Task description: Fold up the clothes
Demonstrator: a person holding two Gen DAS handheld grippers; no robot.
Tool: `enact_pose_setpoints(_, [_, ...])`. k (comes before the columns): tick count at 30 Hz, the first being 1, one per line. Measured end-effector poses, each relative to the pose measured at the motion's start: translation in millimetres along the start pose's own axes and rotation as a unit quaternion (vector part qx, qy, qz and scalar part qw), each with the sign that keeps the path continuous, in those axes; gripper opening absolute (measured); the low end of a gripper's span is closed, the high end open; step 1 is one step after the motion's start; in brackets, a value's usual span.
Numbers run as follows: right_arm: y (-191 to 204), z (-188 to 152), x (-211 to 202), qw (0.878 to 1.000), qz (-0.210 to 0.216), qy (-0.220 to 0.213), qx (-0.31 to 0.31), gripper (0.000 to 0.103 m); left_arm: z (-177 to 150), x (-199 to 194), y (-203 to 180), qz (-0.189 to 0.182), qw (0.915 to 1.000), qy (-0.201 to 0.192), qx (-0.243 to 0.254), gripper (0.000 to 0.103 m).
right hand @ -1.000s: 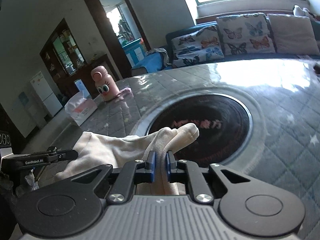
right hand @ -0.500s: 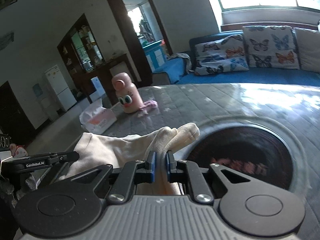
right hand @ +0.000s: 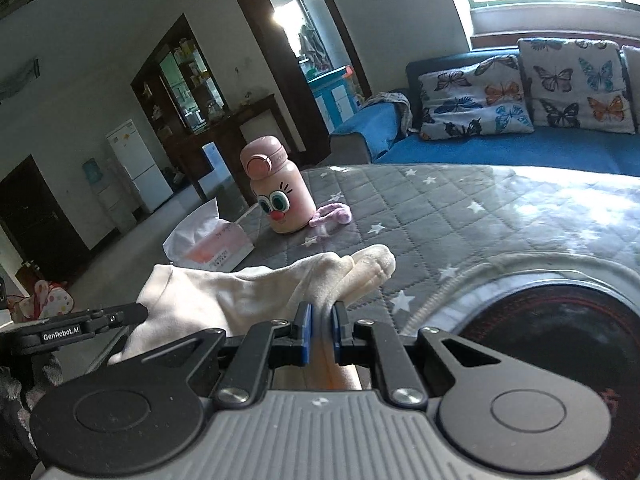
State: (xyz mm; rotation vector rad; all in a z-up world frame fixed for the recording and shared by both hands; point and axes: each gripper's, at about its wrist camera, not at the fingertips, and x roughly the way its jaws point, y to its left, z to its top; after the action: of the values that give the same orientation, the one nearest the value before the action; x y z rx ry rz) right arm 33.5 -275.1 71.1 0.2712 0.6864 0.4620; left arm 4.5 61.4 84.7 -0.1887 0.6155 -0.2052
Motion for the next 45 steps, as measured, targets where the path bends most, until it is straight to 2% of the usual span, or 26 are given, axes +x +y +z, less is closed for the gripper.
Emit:
enact_pose_setpoints(5, [-7.9,-0.2,29.0,1.0,0.002,0.021,0.011,0.01,-6.2,13.4,14.4,0.016,0.9997,0.018,-0.009,0.01])
enact_pose_setpoints(15, [-31.2,-15.1,68.7,0.997,-0.035,0.063,0.026,0.01,-22.9,38.6,33.1,0.036,0.9976,0.057,-0.015,0.011])
enact_pose_setpoints(26, [-33.3,-22.6,61.0,0.996,-0.035,0.076,0.02,0.01,-40.5,28.7,32.3,0.02,0.9966,0.078,-0.017,0.011])
enact_pose_setpoints(37, [-29.4,-21.3,71.8,0.996,-0.031,0.082,0.02,0.011,-36.6,28.0,38.0,0.039,0.9964,0.072,-0.018,0.011])
enact_pose_setpoints(40, [-32.4,-18.5,66.7,0.996,-0.036,0.073,0.026,0.013,-36.6,27.9,39.7,0.039,0.9962,0.075,-0.02,0.012])
enact_pose_setpoints(41, [-32.5,-16.8,63.6,0.997,-0.038,0.066,0.026,0.014,-35.7,26.9,39.8,0.04,0.9962,0.074,-0.021,0.015])
enact_pose_setpoints(45, [-24.0,-6.1,55.9,0.998,-0.035,0.044,0.012,0.015,-27.2,19.2,36.8,0.041,0.9973,0.06,-0.016,0.016])
